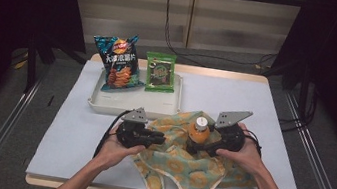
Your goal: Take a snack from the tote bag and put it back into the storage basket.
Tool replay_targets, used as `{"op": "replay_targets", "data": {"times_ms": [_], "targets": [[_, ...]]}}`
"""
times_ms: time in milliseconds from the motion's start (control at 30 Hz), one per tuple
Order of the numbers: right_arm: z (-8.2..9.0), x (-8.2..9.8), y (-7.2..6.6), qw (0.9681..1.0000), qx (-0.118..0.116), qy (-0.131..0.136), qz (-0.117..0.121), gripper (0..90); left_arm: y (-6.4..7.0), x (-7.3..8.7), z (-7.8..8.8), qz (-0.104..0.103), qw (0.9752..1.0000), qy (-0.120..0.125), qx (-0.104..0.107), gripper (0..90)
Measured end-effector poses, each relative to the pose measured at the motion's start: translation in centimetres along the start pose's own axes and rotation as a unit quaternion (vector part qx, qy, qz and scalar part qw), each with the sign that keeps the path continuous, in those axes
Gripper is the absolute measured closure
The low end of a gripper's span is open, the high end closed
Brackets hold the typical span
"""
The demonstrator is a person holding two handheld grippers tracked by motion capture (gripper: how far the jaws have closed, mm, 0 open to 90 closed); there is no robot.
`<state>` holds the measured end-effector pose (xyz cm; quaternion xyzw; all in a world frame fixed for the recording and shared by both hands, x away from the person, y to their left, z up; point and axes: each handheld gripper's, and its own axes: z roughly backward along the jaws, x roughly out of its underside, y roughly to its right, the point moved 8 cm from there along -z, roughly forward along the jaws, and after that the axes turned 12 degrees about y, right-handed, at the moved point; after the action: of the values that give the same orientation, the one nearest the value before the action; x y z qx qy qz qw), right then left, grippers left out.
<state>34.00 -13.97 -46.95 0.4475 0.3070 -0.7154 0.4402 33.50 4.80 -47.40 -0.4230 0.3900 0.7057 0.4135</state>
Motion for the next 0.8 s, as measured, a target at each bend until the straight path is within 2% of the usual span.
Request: {"op": "replay_targets", "data": {"times_ms": [200, 400, 533, 700, 800], "targets": [[1.6, -0.5, 0.0, 0.9987, 0.04, 0.032, -0.005, 22.8, 0.6, -0.9, 0.3, -0.016, 0.9997, 0.017, 0.008, 66.5], [4.0, -1.0, -0.4, 0.9945, 0.078, 0.069, -0.013, 23.7, 1.3, -2.3, 0.9, -0.024, 0.9985, 0.041, 0.027, 58.3], [5.7, -1.0, -1.1, 0.9921, 0.091, 0.085, -0.015, 25.2, 1.5, -3.5, 0.9, -0.033, 0.9975, 0.052, 0.036, 58.1], [7.4, -0.7, -2.4, 0.9893, 0.101, 0.102, -0.026, 25.0, 2.0, -4.9, -0.2, -0.042, 0.9954, 0.062, 0.06, 55.9], [8.3, -0.3, -3.1, 0.9873, 0.113, 0.108, -0.027, 24.3, 2.4, -5.8, -1.3, -0.059, 0.9939, 0.063, 0.068, 56.2]]}}
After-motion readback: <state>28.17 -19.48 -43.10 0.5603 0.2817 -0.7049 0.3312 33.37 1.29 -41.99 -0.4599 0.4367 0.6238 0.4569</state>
